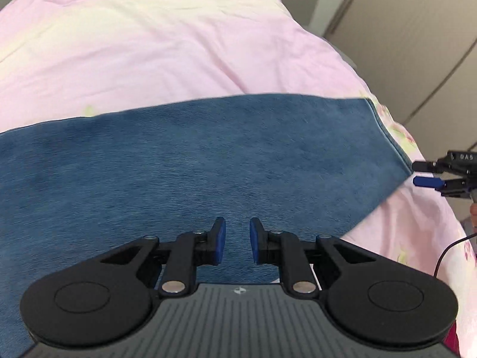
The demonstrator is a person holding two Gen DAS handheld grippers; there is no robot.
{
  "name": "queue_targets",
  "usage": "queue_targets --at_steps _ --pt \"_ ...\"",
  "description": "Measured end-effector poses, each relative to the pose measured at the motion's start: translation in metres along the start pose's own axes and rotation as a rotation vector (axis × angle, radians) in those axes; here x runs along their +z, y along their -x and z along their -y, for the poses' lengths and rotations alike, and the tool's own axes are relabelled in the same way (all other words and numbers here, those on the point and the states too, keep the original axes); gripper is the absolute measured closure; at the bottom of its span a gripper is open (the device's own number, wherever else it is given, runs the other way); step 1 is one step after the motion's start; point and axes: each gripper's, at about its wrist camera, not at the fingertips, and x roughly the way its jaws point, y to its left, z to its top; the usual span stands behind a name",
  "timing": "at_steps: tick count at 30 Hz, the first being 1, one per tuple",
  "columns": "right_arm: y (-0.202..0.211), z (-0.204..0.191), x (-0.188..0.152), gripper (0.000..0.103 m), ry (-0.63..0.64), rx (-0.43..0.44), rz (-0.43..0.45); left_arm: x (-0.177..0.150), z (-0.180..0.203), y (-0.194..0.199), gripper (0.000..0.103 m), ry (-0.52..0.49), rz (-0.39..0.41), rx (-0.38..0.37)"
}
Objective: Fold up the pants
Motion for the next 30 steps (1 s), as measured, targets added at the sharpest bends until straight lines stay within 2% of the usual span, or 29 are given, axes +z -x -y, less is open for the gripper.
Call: queue_targets --at_steps 2,6,9,15,23,27,30 --pt "-0.002 0.004 -0.001 0.056 0.012 -0.020 0.005 0.001 0.009 -0.014 0.084 -0.034 -0.025 -0.003" --pt "-0.030 0.018 0.003 0.057 -0.043 0.005 -0.005 0.006 0.020 -0.036 0.084 -0.070 -0.061 0.000" --pt "-0.047 0.023 0.005 0.061 -0.059 0.014 0.020 0.006 0.020 -0.043 0.084 -0.077 -0.082 0.009" --pt "-0.066 0.028 0.002 0.061 -0.084 0.006 0.061 0.006 0.025 -0.062 0.084 -0.115 -0.117 0.036" --pt "-0.048 0.012 0.005 0.077 -0.056 -0.002 0.085 0.001 0.043 -0.076 0.085 -0.174 -0.108 0.105" --pt "-0.022 -0.013 0.012 0.079 -0.016 0.033 0.115 -0.003 0.044 -0.069 0.085 -0.180 -0.078 0.107" --pt "0.002 -0.042 0.017 0.080 0.039 0.057 0.149 -0.007 0.040 -0.048 0.085 -0.143 -0.038 0.072"
